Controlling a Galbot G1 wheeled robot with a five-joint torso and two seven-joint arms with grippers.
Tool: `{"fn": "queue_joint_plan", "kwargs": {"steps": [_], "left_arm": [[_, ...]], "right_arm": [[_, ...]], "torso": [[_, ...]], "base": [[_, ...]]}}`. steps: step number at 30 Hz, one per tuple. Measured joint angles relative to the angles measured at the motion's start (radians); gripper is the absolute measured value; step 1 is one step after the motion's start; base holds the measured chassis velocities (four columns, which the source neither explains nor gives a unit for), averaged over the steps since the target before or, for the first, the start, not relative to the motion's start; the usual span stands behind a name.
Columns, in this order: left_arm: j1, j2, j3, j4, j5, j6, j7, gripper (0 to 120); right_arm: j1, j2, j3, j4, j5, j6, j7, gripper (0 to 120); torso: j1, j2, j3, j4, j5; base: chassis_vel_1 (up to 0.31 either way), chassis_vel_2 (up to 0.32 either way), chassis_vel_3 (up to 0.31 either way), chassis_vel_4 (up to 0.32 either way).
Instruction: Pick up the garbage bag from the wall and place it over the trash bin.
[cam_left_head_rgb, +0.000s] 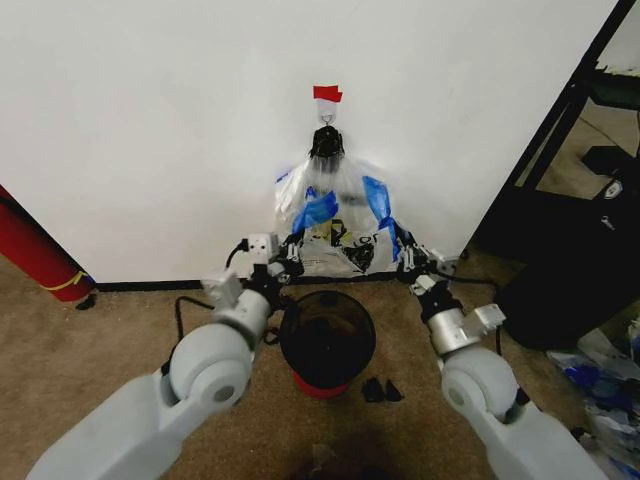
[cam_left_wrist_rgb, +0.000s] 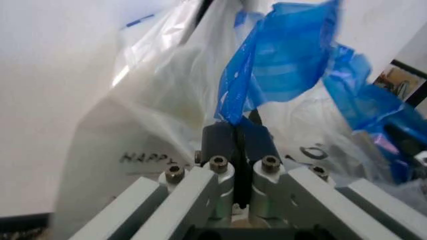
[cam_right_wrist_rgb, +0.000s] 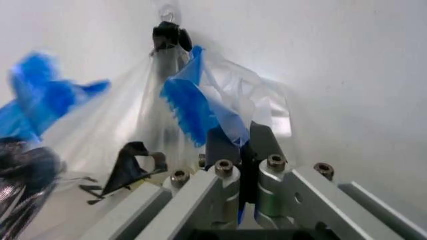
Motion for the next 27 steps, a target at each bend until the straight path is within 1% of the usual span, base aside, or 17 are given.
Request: {"fn": "queue_joint_plan", "kwargs": {"steps": [3,4,8,10,12,20,27], "left_arm": [[0.073,0.003,-0.036,-0.037,0.024,-0.004,0.01,0],[0.073,0.003,-0.036,-0.037,0.024,-0.004,0.01,0],[0.176,0.005,-0.078,-0.081,0.053,-0.007,0.025,0],[0.189,0.004,-0.082,-0.087,0.057,-0.008,0.026,0],[0.228,0.002,-0.094,-0.103,0.07,-0.01,0.031,0],[0.308,0.009,-0.108,-0.141,0.096,-0.016,0.049,0],[0.362,-0.006,-0.11,-0.145,0.136,-0.023,0.066,0]], "right_arm": [[-0.025,0.003,0.005,0.01,0.012,0.002,0.001,0],[-0.025,0.003,0.005,0.01,0.012,0.002,0.001,0],[-0.069,0.011,0.011,0.029,-0.001,0.01,-0.002,0],[-0.082,0.013,0.015,0.036,-0.01,0.013,-0.005,0],[-0.125,0.021,0.025,0.06,-0.032,0.021,-0.013,0],[-0.233,0.028,0.061,0.1,-0.07,0.052,-0.039,0],[-0.308,0.039,0.072,0.111,-0.1,0.081,-0.061,0]], "torso": [[0.0,0.0,0.0,-0.0002,-0.0001],[0.0,0.0,0.0,-0.0002,-0.0001],[0.0,0.0,0.0,0.0001,0.0],[0.0,0.0,0.0,0.0001,0.0],[0.0,0.0,0.0,-0.0003,0.0001],[0.0,0.0,0.0,-0.0002,0.0],[0.0,0.0,0.0,-0.0002,0.0001]], "base": [[0.0,0.0,0.0,0.0],[0.0,0.0,0.0,0.0],[0.0,0.0,0.0,0.0],[0.0,0.0,0.0,0.0],[0.0,0.0,0.0,0.0],[0.0,0.0,0.0,0.0],[0.0,0.0,0.0,0.0]]}}
